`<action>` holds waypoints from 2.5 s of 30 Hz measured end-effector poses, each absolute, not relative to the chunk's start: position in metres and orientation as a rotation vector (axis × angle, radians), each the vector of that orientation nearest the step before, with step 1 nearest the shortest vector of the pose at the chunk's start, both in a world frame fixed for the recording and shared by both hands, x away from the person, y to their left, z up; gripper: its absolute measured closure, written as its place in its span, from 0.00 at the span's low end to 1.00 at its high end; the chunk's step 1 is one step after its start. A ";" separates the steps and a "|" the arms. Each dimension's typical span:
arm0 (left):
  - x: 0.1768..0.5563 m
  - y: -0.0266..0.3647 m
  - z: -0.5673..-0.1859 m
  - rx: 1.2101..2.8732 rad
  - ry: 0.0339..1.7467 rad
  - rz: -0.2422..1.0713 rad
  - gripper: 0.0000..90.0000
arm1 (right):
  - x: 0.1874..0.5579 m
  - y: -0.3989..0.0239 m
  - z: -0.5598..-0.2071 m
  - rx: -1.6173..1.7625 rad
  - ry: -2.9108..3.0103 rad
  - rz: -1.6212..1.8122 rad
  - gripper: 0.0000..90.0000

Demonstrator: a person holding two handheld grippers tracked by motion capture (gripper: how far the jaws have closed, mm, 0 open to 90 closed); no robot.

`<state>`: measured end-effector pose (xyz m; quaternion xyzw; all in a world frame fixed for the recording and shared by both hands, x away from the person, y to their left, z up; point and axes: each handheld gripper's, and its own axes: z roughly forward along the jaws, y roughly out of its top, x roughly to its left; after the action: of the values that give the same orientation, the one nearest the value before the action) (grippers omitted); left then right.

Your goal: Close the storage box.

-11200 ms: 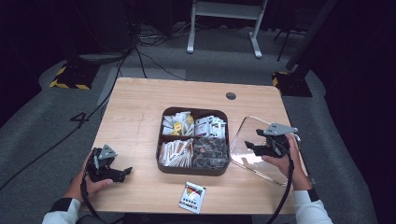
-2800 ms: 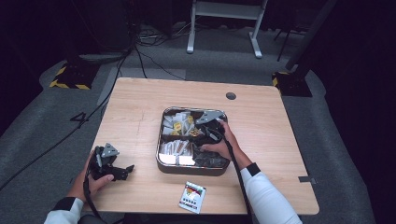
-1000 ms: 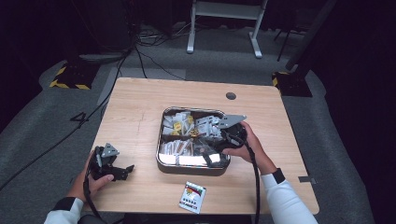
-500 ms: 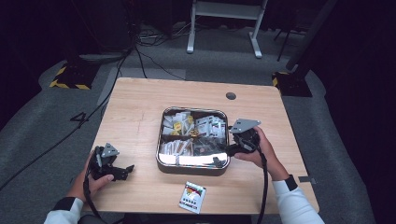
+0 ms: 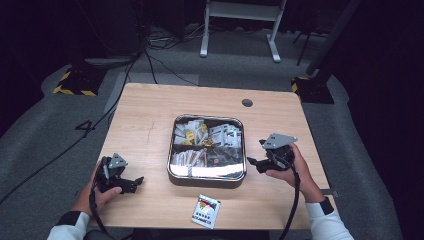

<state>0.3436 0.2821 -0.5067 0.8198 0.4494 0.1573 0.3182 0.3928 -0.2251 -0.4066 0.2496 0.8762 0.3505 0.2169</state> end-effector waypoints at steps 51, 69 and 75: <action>0.345 0.282 -0.507 2.161 1.173 0.416 0.00 | 0.365 -0.327 -0.482 0.969 2.391 0.925 0.23; 0.346 0.281 -0.507 2.162 1.173 0.415 0.00 | 0.346 -0.356 -0.504 1.156 2.305 1.012 0.22; 0.346 0.282 -0.507 2.162 1.173 0.415 0.00 | 0.345 -0.355 -0.504 1.170 2.293 1.008 0.22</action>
<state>0.3459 0.2815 -0.5066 0.8217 0.4459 0.1576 0.3179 0.3455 -0.3546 -0.5042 0.4156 0.8148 0.3583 0.1873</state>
